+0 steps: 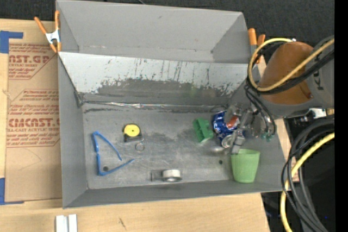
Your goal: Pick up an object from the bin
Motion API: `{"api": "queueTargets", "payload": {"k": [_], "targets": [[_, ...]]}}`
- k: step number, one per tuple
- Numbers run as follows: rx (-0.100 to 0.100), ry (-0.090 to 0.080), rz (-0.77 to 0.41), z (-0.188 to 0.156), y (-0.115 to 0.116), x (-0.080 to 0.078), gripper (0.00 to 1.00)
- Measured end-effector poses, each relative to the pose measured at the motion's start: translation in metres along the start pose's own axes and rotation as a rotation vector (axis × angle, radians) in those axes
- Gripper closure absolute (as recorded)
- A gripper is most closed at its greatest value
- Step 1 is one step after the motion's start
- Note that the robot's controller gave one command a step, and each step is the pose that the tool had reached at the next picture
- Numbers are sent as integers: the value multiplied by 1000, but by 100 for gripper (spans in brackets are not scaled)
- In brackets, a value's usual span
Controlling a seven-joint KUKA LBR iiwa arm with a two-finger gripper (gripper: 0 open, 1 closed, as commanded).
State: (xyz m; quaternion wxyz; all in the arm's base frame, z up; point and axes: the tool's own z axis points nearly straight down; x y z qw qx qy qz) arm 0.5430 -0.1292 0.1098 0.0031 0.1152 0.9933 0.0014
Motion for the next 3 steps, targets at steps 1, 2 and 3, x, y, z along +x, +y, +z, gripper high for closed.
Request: {"api": "queueTargets", "payload": {"k": [1, 2, 3], "targets": [[2, 4, -1, 0, -1, 1, 100], [0, 0, 0, 0, 0, 0, 0], [3, -26, 170, 32, 0, -20, 0]]}}
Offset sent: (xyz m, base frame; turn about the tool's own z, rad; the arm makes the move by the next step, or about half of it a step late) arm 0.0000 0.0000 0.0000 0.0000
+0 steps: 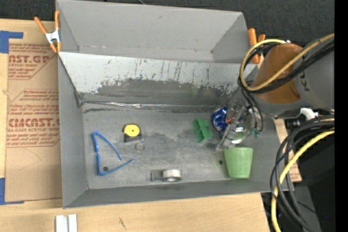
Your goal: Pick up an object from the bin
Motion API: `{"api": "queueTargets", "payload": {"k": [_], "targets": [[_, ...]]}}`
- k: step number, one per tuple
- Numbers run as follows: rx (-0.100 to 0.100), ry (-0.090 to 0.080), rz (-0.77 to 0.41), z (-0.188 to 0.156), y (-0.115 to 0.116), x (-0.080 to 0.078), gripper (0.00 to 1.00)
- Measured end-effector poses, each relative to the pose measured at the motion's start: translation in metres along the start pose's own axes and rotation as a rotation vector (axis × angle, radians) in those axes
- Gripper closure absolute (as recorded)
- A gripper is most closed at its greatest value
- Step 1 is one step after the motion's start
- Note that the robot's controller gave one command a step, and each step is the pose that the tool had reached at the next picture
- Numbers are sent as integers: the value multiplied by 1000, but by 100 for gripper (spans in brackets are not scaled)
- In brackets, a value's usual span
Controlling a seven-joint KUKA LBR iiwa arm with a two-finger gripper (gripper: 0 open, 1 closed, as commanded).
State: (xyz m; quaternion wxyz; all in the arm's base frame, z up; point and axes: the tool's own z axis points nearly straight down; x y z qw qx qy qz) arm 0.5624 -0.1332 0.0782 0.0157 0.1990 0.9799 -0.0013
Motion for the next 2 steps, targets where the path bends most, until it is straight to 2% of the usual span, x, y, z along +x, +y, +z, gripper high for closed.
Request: {"api": "queueTargets", "payload": {"k": [1, 2], "targets": [[1, 19, -3, 4, 1, 5, 100], [2, 20, -1, -78, -14, -16, 100]]}}
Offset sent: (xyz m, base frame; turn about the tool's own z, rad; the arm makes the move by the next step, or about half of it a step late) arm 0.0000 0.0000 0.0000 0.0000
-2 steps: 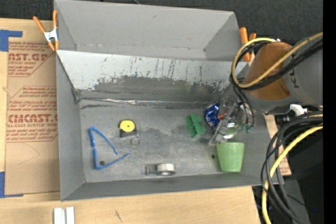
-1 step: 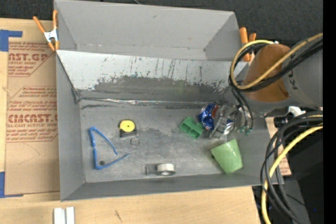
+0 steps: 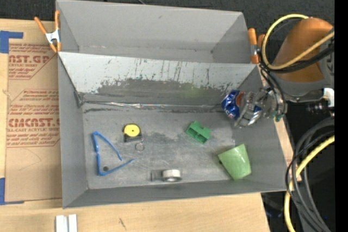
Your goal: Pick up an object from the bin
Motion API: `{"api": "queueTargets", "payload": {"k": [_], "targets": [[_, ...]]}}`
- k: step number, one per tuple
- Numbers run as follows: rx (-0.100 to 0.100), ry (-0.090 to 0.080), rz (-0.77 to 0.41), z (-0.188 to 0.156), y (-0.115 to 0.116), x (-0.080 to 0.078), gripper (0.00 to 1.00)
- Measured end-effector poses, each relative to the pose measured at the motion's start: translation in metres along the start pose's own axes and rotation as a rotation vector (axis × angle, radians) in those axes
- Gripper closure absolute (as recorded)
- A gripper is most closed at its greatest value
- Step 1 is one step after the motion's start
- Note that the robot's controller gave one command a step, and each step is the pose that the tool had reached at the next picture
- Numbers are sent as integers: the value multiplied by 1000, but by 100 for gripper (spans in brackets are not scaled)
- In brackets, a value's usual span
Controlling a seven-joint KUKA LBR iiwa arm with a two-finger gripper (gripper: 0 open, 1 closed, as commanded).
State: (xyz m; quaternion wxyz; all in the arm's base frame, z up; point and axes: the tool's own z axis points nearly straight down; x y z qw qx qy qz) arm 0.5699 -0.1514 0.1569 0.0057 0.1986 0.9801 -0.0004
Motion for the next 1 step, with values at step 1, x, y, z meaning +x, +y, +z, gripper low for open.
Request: {"api": "queueTargets", "payload": {"k": [1], "targets": [[0, 2, -40, -86, -6, 26, 100]]}}
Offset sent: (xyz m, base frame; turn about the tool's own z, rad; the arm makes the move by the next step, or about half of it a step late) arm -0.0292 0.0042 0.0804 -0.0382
